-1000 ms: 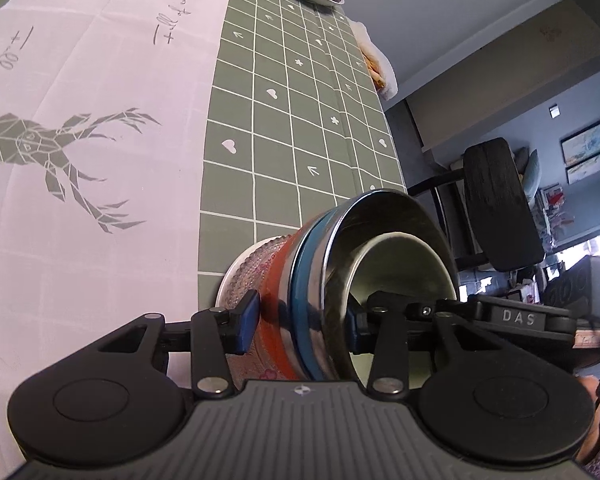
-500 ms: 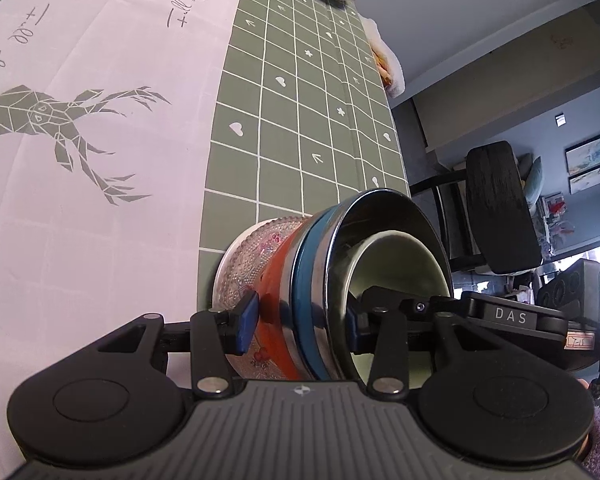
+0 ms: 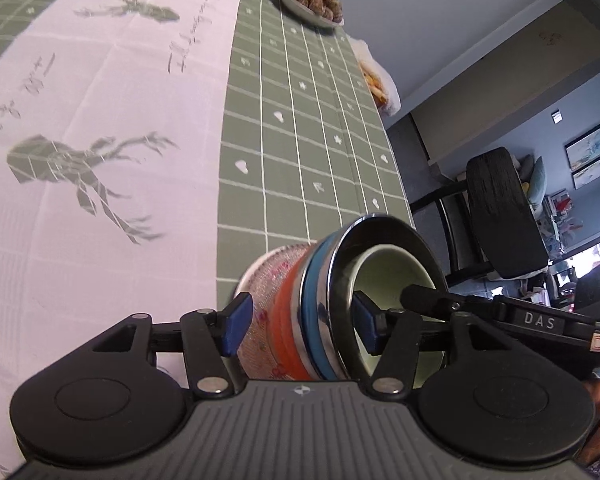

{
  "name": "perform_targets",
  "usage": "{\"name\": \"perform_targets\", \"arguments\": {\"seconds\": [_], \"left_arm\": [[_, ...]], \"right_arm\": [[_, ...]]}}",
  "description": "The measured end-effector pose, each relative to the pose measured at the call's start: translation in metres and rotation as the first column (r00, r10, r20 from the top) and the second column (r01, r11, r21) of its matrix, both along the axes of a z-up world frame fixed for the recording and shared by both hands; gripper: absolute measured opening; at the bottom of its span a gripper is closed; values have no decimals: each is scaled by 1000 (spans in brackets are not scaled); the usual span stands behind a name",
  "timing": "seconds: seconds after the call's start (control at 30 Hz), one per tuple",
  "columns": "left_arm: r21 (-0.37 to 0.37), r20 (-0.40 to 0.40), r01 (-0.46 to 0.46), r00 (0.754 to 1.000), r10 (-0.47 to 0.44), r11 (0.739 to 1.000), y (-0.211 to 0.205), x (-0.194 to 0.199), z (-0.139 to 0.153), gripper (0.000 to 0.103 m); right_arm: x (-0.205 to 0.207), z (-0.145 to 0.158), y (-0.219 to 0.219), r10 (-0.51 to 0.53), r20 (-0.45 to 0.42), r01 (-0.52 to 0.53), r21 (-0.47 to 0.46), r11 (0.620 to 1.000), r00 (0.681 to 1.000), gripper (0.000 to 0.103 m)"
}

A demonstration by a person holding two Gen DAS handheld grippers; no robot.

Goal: Organize plates and bowls
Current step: 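Open the left gripper and lift it away from the bowl rim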

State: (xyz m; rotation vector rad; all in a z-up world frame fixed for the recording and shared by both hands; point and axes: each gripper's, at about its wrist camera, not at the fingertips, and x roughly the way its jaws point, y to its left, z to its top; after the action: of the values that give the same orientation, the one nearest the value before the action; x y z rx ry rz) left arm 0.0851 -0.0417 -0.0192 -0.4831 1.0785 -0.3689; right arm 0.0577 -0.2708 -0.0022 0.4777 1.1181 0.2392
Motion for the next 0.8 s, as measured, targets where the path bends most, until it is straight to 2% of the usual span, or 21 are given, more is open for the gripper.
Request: {"name": "perform_targets", "arguments": {"seconds": [0.03, 0.1, 0.17, 0.3, 0.43, 0.5, 0.6, 0.63, 0.67, 0.7, 0.8], "left_arm": [[10, 23, -2, 1000, 2, 1000, 1, -2, 5, 66], [35, 74, 3, 997, -5, 999, 3, -7, 15, 67], [66, 141, 14, 990, -24, 998, 4, -13, 28, 68], [138, 280, 20, 958, -59, 990, 1, -30, 55, 69], [239, 442, -4, 891, -104, 971, -7, -54, 81, 77], [273, 513, -23, 849, -126, 962, -11, -69, 91, 79], [317, 600, -59, 785, -152, 947, -15, -91, 100, 81], [331, 621, -70, 767, -161, 941, -17, -98, 101, 81], [338, 639, -80, 751, -166, 938, -19, -106, 102, 81], [337, 654, -89, 739, -165, 937, -20, -112, 101, 81], [334, 688, -131, 711, -146, 934, -22, -130, 98, 82]], "right_arm": [[-1, 5, 3, 8, 26, -8, -19, 1000, 1000, 64], [-5, 17, 8, 23, 82, -18, -61, 998, 996, 72], [-9, 30, 15, 45, 144, -30, -107, 994, 988, 73], [-20, 57, 28, 92, 267, -41, -191, 981, 959, 74], [-38, 83, 42, 134, 396, -26, -266, 964, 908, 76], [-52, 94, 47, 148, 466, -8, -289, 957, 872, 89], [-79, 107, 54, 158, 564, 43, -326, 944, 810, 92], [-86, 109, 56, 157, 581, 62, -338, 939, 799, 92], [-94, 110, 58, 153, 595, 82, -349, 934, 789, 92], [-104, 111, 60, 140, 610, 117, -362, 925, 780, 98], [-132, 108, 66, 142, 655, 164, -383, 909, 742, 99]]}}
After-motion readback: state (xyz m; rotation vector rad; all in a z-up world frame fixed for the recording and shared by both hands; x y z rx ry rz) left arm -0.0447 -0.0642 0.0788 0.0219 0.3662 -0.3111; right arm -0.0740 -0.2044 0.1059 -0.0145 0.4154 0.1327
